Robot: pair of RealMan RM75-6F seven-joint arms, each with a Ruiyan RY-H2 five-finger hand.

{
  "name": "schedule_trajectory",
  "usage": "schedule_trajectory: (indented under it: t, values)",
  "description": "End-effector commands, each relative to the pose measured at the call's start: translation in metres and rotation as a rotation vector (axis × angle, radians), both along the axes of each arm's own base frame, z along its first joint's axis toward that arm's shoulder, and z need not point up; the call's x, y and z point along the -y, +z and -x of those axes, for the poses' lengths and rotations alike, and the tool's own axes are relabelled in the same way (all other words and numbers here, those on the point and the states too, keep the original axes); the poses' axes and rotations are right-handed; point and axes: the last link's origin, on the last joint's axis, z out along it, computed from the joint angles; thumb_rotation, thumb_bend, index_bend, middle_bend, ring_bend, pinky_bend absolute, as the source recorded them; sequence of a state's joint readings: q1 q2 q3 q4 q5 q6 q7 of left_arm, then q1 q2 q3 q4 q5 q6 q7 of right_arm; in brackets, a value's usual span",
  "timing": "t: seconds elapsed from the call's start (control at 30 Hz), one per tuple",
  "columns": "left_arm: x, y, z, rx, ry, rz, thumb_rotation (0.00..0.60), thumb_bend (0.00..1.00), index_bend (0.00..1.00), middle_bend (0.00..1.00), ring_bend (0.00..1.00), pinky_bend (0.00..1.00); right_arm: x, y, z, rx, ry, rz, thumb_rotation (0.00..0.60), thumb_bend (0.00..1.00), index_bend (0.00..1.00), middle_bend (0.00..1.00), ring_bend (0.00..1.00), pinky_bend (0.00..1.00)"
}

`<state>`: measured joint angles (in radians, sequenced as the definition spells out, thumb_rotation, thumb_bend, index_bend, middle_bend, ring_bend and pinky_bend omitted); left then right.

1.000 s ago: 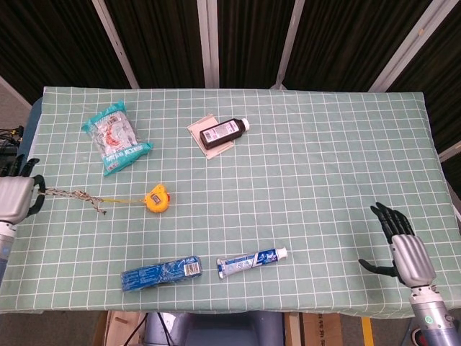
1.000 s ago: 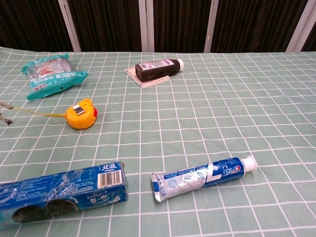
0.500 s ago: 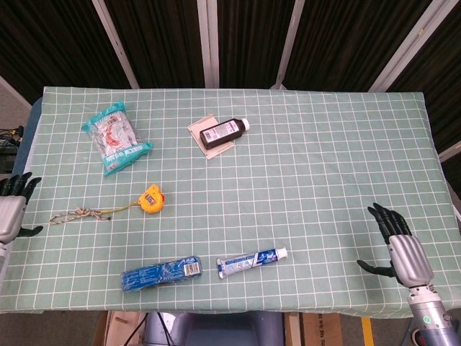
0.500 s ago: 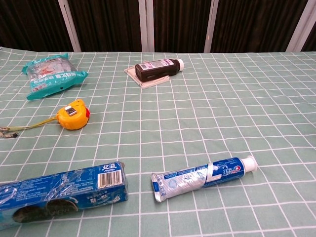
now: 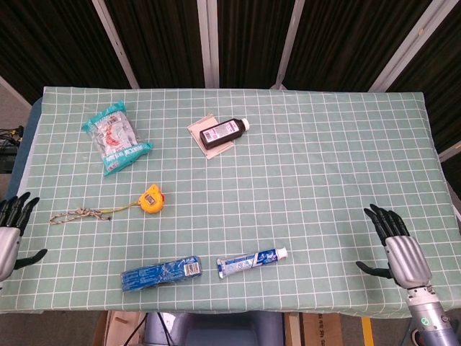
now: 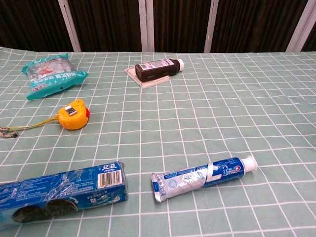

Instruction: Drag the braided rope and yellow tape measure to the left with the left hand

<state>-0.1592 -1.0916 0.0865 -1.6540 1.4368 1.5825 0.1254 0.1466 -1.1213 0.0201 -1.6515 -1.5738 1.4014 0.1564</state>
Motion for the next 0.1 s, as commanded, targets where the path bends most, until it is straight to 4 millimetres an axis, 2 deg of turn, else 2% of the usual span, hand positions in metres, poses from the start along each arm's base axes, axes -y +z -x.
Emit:
schedule_trajectory:
  t: [0.03, 0.1]
  values:
    - [0.0165, -0.0074, -0.0019, 0.003, -0.008, 0.012, 0.600, 0.05, 0.00, 0.00, 0.00, 0.00, -0.0001, 0.0001, -0.0001, -0.007, 0.005, 0.006, 0.600, 0.11, 0.00, 0.00, 0.00, 0.00]
    - [0.0163, -0.0108, -0.0017, 0.000, -0.003, 0.007, 0.600, 0.05, 0.00, 0.00, 0.00, 0.00, -0.0004, 0.0000, 0.0004, -0.002, 0.003, 0.007, 0.600, 0.11, 0.00, 0.00, 0.00, 0.00]
